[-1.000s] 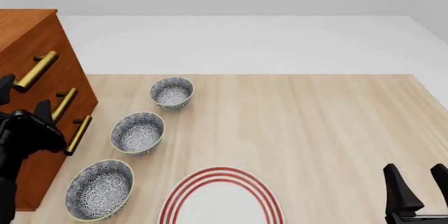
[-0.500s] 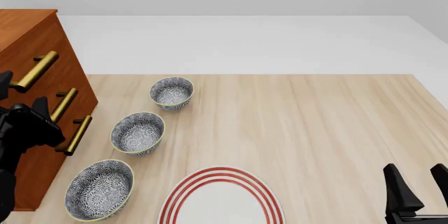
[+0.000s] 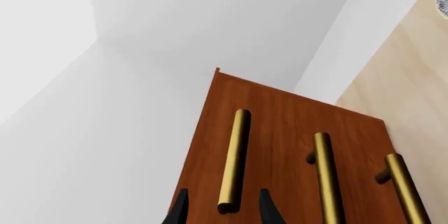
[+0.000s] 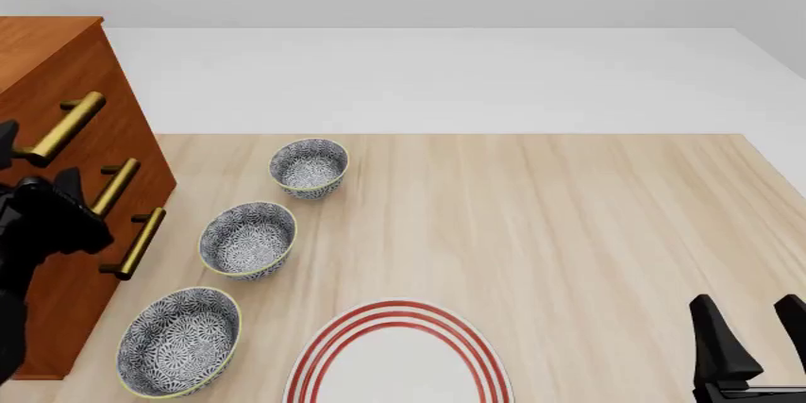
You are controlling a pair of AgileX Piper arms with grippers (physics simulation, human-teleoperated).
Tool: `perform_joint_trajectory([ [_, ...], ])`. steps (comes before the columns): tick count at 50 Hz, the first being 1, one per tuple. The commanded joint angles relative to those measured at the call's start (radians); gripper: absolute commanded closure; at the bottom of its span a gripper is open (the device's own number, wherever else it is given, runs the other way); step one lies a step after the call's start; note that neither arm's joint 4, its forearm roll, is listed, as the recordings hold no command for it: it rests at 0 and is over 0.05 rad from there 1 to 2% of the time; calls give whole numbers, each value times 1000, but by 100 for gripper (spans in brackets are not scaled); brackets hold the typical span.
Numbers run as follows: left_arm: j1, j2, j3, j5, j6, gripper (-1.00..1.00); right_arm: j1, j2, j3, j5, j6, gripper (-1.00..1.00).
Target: Open the top drawer of the cabinet.
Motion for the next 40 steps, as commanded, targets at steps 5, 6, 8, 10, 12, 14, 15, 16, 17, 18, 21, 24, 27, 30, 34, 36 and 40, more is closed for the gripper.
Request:
perform_joint_trajectory([
  [5,-7,46,-12,-29,19,-100,0,0,0,0,0,-100],
  [6,-5,41,-7,-27,16,100,0,0,0,0,0,-100],
  [8,-7,41,-3,-32,20,100,0,0,0,0,0,-100],
  [10,-7,41,0,-36,25,100,0,0,0,0,0,-100],
  [12,-9,37,-1,-34,26,100,0,0,0,0,0,-100],
  [14,-12,34,0,-37,32,100,0,0,0,0,0,-100],
  [15,-13,32,0,-34,32,100,0,0,0,0,0,-100],
  [16,-13,31,1,-35,33,100,0,0,0,0,0,-100],
  [17,-14,33,2,-37,36,100,0,0,0,0,0,-100],
  [18,-14,32,3,-37,36,100,0,0,0,0,0,-100],
  [21,-14,32,3,-38,37,100,0,0,0,0,0,-100],
  [24,-15,27,2,-33,41,100,0,0,0,0,0,-100],
  [27,-15,25,1,-31,43,100,0,0,0,0,0,-100],
  [30,-17,25,3,-32,44,100,0,0,0,0,0,-100],
  [34,-22,29,8,-38,48,100,0,0,0,0,0,-100],
  [36,-23,31,8,-38,49,100,0,0,0,0,0,-100],
  [40,-28,30,10,-33,54,100,0,0,0,0,0,-100],
])
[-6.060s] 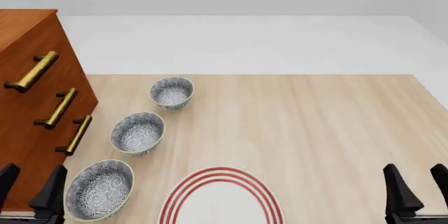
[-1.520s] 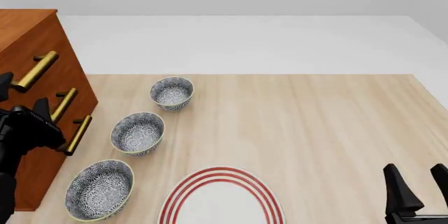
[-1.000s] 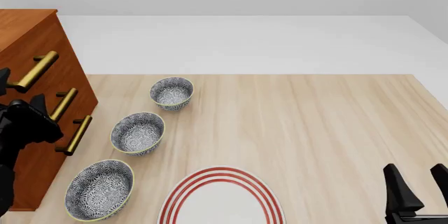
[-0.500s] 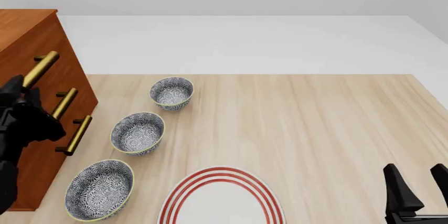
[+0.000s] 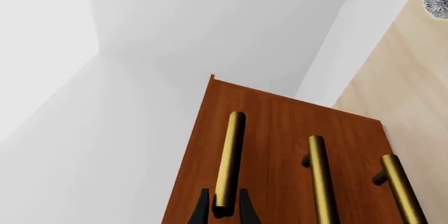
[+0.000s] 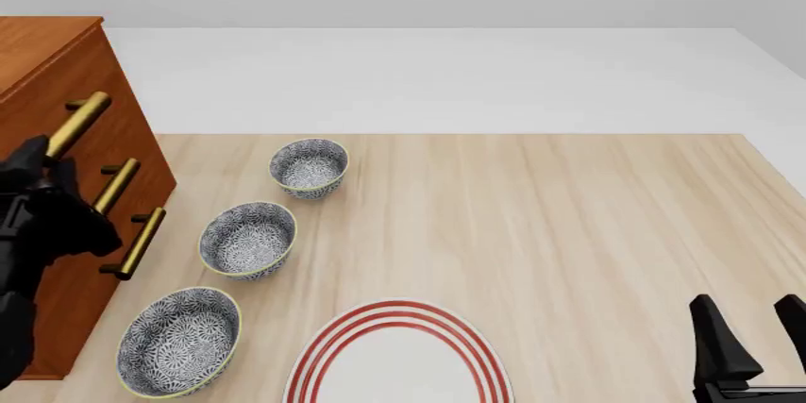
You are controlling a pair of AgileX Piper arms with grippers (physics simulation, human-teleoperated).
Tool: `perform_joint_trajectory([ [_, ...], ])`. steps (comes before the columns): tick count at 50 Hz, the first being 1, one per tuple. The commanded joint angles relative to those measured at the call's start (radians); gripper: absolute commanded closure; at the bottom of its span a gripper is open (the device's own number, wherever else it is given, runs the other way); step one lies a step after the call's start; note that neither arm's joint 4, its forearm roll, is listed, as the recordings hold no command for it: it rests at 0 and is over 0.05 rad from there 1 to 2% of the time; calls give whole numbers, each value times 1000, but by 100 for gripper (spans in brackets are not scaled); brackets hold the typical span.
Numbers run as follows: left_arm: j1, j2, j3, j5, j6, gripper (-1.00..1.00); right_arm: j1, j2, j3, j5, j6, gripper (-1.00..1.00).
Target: Open the top drawer of the cabinet.
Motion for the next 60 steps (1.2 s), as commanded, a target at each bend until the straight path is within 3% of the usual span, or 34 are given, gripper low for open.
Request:
perform_joint_trajectory([
  [1,-10,-1,4,4,19,100,0,0,0,0,0,-100],
  [60,-108,-96,15,104,26,100,0,0,0,0,0,-100],
])
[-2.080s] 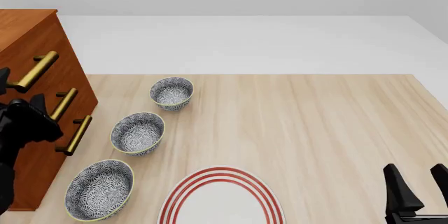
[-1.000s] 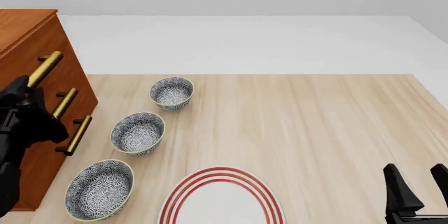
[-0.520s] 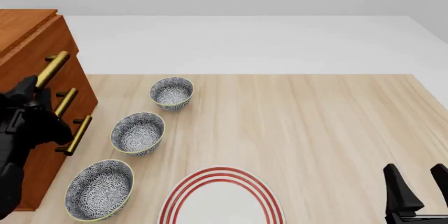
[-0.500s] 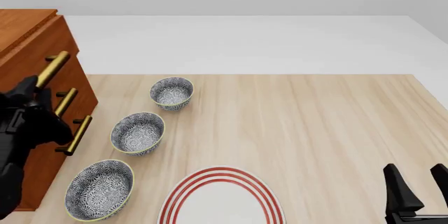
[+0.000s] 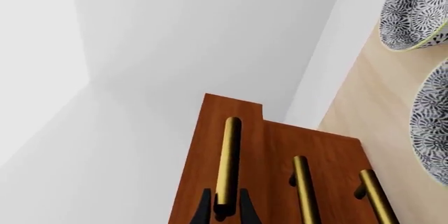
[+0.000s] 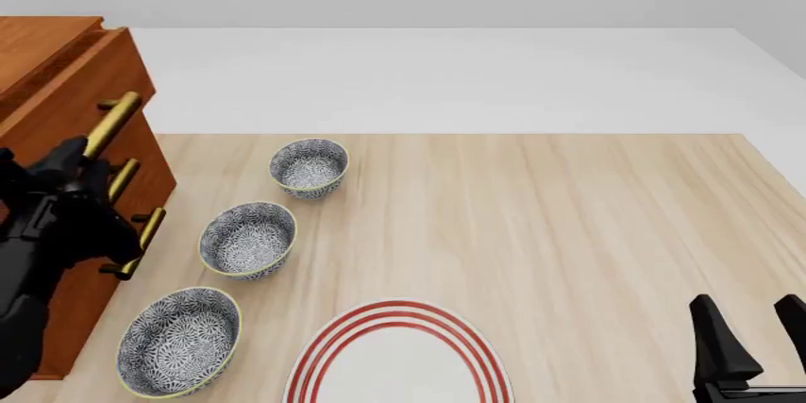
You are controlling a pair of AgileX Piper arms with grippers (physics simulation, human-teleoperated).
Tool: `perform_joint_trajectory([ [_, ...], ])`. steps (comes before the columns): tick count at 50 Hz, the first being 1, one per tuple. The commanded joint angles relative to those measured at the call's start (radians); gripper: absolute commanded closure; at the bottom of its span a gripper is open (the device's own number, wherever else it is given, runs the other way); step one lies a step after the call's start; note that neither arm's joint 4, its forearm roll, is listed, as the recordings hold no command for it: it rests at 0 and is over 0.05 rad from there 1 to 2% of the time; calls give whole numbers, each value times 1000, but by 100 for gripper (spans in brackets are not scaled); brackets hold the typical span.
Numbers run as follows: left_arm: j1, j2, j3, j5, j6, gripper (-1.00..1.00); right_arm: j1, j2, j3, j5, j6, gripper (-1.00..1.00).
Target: Open the top drawer of the cabinet.
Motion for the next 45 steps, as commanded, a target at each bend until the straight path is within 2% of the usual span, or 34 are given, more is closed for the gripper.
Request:
perform_joint_trajectory([
  [1,-6,-28,13,4,4,100,0,0,0,0,0,-100],
  [25,-47,-67,12,44,-4,100,0,0,0,0,0,-100],
  [45,-48,-71,6,51,-5,100,0,0,0,0,0,-100],
])
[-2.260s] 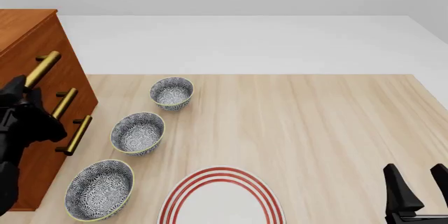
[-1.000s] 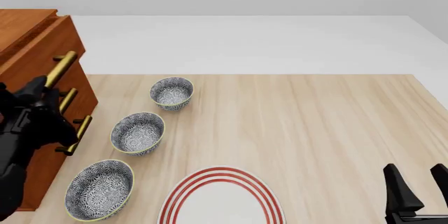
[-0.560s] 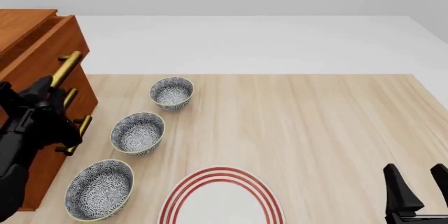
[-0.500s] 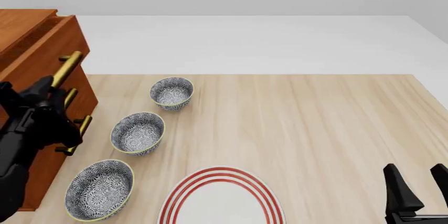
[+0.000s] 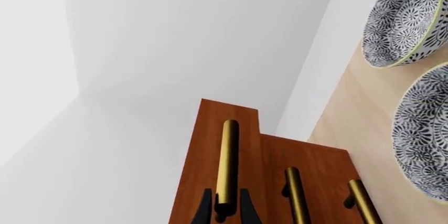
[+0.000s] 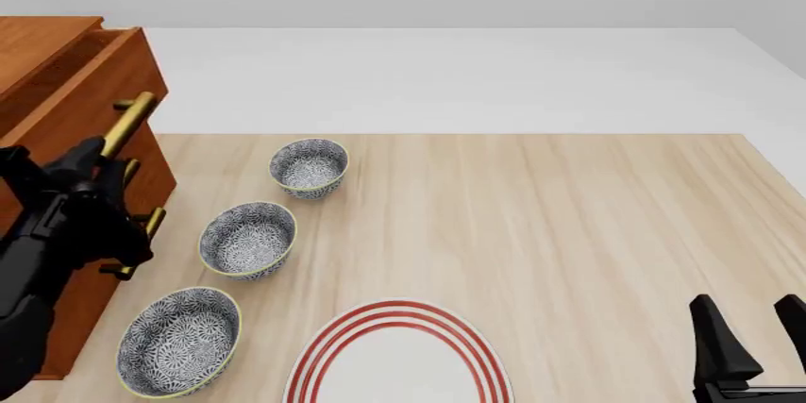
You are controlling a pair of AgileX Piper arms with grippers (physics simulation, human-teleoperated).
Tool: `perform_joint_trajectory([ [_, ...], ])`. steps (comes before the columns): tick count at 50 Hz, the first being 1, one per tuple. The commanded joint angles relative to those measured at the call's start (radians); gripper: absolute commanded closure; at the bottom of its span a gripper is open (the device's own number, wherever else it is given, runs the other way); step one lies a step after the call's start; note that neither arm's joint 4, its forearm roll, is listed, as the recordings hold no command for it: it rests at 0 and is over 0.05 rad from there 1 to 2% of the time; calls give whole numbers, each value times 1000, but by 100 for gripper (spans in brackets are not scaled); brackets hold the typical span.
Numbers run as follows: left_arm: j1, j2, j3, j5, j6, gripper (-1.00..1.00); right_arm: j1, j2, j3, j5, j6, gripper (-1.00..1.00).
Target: Open the top drawer of the cabinet.
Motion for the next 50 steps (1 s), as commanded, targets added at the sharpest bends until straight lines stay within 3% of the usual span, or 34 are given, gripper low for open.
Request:
perform_joint_trajectory([
  [1,6,-41,15,-11,9,100,0,0,0,0,0,-100],
  [42,-9,-65,8,11,15,100,0,0,0,0,0,-100],
  [43,-13,-67,13,12,20,-100,0,0,0,0,0,-100],
  [50,-20,-106,17,38,14,-100,0,0,0,0,0,-100],
])
